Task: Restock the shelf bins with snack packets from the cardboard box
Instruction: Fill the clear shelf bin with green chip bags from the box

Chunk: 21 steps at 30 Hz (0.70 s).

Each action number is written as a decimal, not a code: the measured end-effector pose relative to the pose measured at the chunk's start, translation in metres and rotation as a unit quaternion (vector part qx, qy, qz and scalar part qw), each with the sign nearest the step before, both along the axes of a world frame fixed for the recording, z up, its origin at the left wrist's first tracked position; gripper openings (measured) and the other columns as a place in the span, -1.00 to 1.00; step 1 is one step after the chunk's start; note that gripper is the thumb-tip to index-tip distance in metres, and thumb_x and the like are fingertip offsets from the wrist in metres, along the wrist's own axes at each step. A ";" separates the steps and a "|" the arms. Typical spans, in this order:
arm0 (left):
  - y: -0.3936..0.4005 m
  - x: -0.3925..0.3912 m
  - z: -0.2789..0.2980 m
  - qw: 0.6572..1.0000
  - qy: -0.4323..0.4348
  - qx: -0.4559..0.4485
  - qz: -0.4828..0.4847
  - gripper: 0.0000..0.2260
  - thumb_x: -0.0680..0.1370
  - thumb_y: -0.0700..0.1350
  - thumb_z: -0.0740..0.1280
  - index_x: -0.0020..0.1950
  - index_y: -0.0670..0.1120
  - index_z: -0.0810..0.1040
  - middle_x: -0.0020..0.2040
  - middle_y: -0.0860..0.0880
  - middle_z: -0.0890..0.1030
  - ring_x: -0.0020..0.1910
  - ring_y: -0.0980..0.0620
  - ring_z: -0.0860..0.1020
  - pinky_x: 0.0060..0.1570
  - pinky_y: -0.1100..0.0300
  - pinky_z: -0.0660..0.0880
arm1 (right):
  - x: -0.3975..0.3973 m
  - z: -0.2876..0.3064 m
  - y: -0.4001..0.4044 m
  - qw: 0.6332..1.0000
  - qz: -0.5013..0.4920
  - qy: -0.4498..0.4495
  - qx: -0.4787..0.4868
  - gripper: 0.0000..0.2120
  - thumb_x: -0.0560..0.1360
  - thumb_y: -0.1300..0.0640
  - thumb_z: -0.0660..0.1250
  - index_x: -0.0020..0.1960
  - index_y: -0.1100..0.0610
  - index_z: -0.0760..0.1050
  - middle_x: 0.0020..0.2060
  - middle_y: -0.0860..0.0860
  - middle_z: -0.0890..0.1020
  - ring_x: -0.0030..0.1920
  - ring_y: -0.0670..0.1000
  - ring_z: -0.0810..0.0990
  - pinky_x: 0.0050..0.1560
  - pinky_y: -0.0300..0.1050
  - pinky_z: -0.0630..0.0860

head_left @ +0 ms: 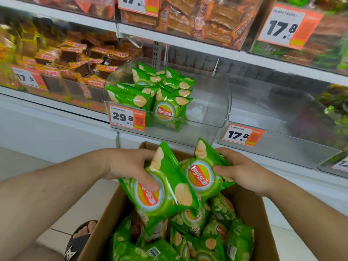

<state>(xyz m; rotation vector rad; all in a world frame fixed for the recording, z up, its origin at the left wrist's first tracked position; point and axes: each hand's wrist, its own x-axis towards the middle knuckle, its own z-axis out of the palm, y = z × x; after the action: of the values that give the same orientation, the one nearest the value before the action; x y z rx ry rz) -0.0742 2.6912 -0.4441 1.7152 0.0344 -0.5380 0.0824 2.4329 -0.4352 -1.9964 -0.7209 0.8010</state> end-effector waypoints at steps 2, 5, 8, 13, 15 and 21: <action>-0.013 0.004 0.003 1.000 -0.014 0.020 -0.001 -0.25 0.03 -0.08 0.69 0.17 0.01 0.52 0.03 0.09 0.71 0.02 0.09 0.67 -0.06 0.23 0.59 | -0.003 0.001 0.005 1.000 0.002 0.002 0.025 -0.60 0.35 0.06 0.40 0.18 0.02 0.51 0.02 0.05 0.69 0.04 0.07 0.68 0.07 0.00 0.59; -0.032 0.010 0.013 0.998 -0.057 0.033 -0.003 -0.44 0.26 -0.31 0.59 0.14 0.06 0.52 0.05 0.17 0.67 0.04 0.17 0.65 -0.04 0.27 0.56 | -0.012 0.001 0.013 0.999 0.017 0.003 0.038 -0.61 0.36 0.10 0.40 0.18 0.02 0.51 -0.02 0.02 0.69 -0.03 -0.01 0.66 -0.02 -0.11 0.55; -0.038 0.012 0.015 0.996 -0.077 0.031 -0.012 -0.47 0.33 -0.37 0.55 0.14 0.09 0.52 0.04 0.18 0.68 0.06 0.15 0.65 -0.03 0.27 0.56 | -0.018 0.006 0.017 0.999 0.025 -0.024 0.037 -0.65 0.39 0.12 0.39 0.17 0.01 0.52 -0.11 -0.03 0.66 -0.11 -0.07 0.62 -0.07 -0.15 0.49; -0.036 0.013 0.017 0.991 -0.126 0.043 0.007 -0.50 0.29 -0.22 0.58 0.18 0.01 0.55 0.11 0.06 0.68 0.09 0.05 0.66 0.04 0.16 0.59 | -0.024 0.017 0.017 0.998 0.033 -0.030 0.049 -0.56 0.44 0.17 0.40 0.28 -0.09 0.45 0.00 -0.06 0.68 -0.03 -0.06 0.65 0.04 -0.10 0.54; -0.036 0.013 0.019 0.983 -0.170 0.071 0.012 -0.39 0.22 -0.04 0.62 0.24 -0.01 0.54 0.21 0.06 0.61 0.15 0.08 0.62 0.09 0.13 0.58 | -0.027 0.029 0.020 0.998 0.048 -0.032 0.024 -0.47 0.31 0.10 0.44 0.26 -0.11 0.45 0.01 -0.09 0.69 0.01 -0.08 0.66 0.05 -0.15 0.56; -0.026 0.016 0.030 0.962 -0.247 0.101 0.063 -0.29 0.16 0.11 0.59 0.27 -0.01 0.52 0.23 0.06 0.59 0.21 0.09 0.59 0.20 0.05 0.54 | -0.021 0.076 0.042 0.961 0.076 -0.245 -0.107 -0.65 0.39 0.09 0.52 0.10 -0.09 0.48 -0.20 -0.13 0.64 -0.25 -0.23 0.59 -0.17 -0.23 0.50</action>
<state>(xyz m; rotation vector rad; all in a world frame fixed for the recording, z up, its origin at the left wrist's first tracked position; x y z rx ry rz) -0.0585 2.6648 -0.4137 1.9893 -0.1621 -0.0006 0.0618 2.4749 -0.3592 -2.3922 -1.1200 0.4830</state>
